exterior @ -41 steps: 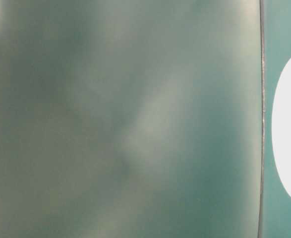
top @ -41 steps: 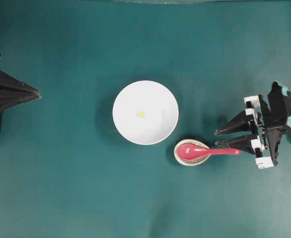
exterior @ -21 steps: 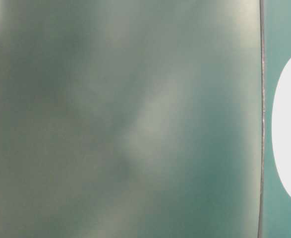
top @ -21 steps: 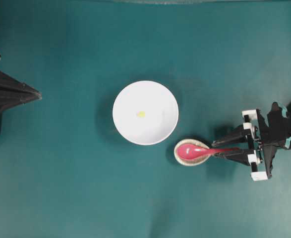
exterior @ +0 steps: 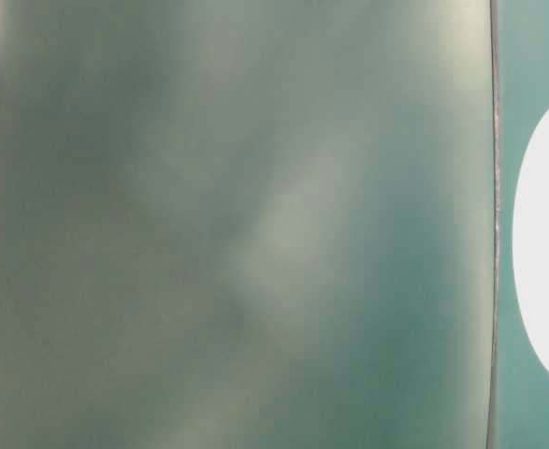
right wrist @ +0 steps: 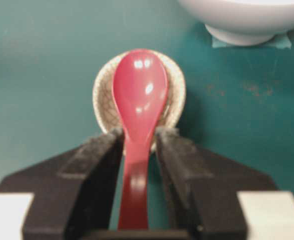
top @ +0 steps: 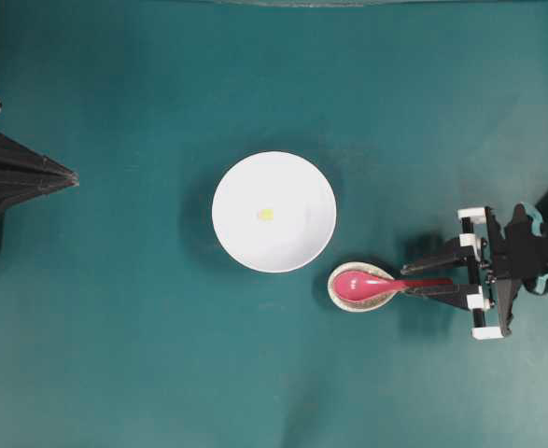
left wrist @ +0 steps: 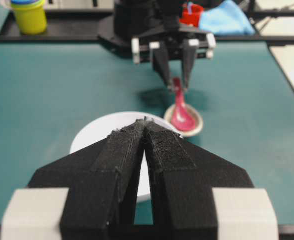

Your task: Scoop the yellow hexagonal prism block from the bowl with a spoon using the right arm.

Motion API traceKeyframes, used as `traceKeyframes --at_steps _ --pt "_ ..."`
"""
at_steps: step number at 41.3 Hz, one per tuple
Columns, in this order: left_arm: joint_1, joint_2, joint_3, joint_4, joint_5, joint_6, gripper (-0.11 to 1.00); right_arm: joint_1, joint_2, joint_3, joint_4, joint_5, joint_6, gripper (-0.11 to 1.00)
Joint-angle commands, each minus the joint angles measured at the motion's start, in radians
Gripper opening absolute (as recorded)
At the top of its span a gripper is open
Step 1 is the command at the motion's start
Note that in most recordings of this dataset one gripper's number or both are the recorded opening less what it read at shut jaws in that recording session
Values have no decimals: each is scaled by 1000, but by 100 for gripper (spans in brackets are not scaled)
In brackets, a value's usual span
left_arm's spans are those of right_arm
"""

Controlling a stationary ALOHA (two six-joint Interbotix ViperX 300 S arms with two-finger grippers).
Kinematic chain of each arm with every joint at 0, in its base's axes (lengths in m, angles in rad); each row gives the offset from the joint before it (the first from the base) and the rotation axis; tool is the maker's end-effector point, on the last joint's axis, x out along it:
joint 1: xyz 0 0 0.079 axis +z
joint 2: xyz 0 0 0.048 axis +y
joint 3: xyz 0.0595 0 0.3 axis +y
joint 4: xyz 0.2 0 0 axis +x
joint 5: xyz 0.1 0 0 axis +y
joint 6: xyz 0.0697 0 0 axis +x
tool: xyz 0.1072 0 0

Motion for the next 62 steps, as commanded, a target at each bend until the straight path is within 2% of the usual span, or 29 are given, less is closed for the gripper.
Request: traceKeyframes --at_steps 1,19,28,51,55,62 --pt "-2 11 -21 2 -6 2 6 5 -8 -12 6 14 -2 40" --pt "-2 11 -21 2 -9 2 6 5 -3 -28 25 78 -2 40" --pt "-2 11 -21 2 -6 2 6 5 -3 -26 8 78 -15 40" --pt "-2 11 -21 2 -5 3 6 5 -3 -26 5 84 -37 39" --pt "-2 11 -21 2 -5 3 6 5 -3 -26 5 80 -44 36" --pt "0 9 -21 2 -3 3 6 5 -3 -28 6 77 -51 24"
